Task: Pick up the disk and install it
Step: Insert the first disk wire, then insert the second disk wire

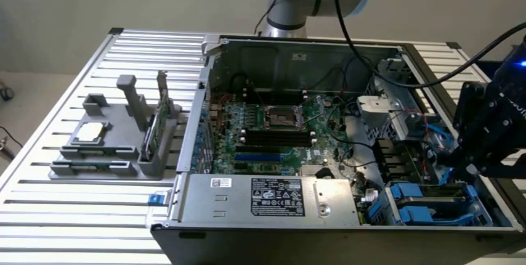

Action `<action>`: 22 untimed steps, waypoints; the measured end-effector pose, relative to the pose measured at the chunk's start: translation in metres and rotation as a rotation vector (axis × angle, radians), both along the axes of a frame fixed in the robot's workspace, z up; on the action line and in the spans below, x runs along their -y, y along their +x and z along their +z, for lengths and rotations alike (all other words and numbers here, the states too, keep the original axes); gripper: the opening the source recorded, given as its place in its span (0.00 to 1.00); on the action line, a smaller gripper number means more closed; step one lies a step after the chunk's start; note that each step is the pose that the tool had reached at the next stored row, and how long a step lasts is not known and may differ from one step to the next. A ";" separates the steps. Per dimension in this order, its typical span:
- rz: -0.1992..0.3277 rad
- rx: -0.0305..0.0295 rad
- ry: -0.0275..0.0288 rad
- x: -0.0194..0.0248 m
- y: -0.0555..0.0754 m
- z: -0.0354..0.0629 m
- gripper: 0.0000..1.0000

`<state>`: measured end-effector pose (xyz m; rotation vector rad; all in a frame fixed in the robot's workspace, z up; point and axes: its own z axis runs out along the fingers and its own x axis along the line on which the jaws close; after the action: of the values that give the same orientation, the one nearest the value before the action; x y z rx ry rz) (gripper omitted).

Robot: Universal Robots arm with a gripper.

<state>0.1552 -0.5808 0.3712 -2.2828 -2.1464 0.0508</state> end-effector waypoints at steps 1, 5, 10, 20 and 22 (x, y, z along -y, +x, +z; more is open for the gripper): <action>0.000 0.0000 0.0000 0.0000 -0.003 0.0000 0.24; 0.000 0.0000 0.0000 0.0000 -0.018 0.0000 0.24; 0.000 0.0000 0.0000 -0.0001 -0.027 0.0000 0.24; 0.000 0.0000 0.0000 -0.0001 -0.027 0.0000 0.24; 0.000 0.0000 0.0000 -0.0001 -0.027 0.0000 0.24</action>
<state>0.1281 -0.5807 0.3712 -2.2828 -2.1464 0.0507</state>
